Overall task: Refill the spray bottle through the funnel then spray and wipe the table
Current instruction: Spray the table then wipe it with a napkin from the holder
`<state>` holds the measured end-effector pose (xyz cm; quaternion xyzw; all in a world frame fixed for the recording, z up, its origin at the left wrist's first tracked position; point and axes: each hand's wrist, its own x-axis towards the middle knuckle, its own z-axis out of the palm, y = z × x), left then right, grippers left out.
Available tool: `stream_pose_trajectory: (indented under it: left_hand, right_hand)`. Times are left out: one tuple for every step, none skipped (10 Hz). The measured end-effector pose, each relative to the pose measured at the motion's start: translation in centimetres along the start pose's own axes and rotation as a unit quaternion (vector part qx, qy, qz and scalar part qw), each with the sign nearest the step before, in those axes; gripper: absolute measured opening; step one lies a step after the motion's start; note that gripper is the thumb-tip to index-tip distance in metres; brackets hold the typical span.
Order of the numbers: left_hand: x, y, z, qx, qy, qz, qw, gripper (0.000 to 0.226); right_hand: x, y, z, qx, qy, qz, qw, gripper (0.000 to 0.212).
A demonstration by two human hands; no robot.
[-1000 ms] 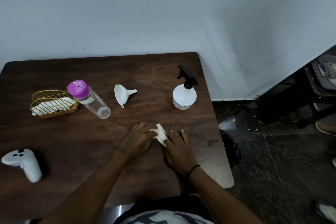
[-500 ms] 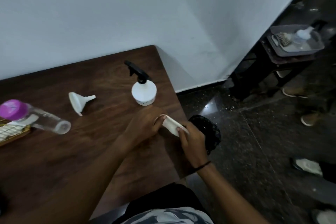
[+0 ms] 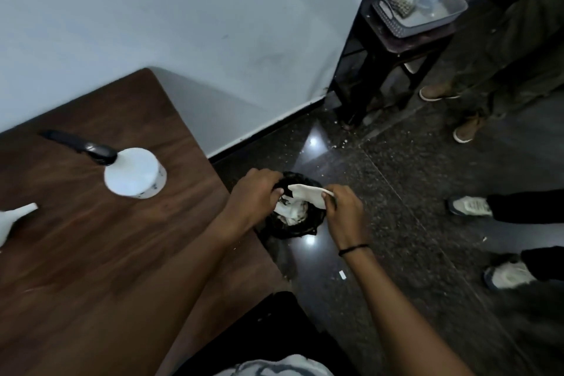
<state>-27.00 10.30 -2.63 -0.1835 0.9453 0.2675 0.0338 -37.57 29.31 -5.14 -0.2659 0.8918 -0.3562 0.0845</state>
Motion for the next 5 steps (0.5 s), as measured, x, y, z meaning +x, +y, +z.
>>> stream_pose_trajectory:
  left_hand:
    - [1.0,0.6,2.0,0.049,-0.057,0.007,0.997,0.028]
    - [1.9,0.8,4.1,0.089,-0.083,0.012,0.992,0.034]
    - [2.6,0.8,5.4,0.108,-0.078,0.019,0.991,0.034]
    - [3.3,0.2,6.7,0.13,-0.062,0.036,0.989,0.033]
    - [4.3,-0.3,7.4,0.137,-0.068,0.022,0.988,0.034]
  right_hand:
    - [1.3,3.2,2.7,-0.039,-0.054,0.062,0.996,0.009]
    - [2.7,6.1,6.0,-0.054,-0.09,0.112,0.988,0.013]
    - [4.0,7.4,8.3,-0.069,-0.111,0.157,0.979,0.017]
    - [5.1,8.4,10.3,-0.083,-0.169,0.18,0.965,0.024]
    - [5.9,8.9,10.8,-0.108,-0.227,0.193,0.948,0.03]
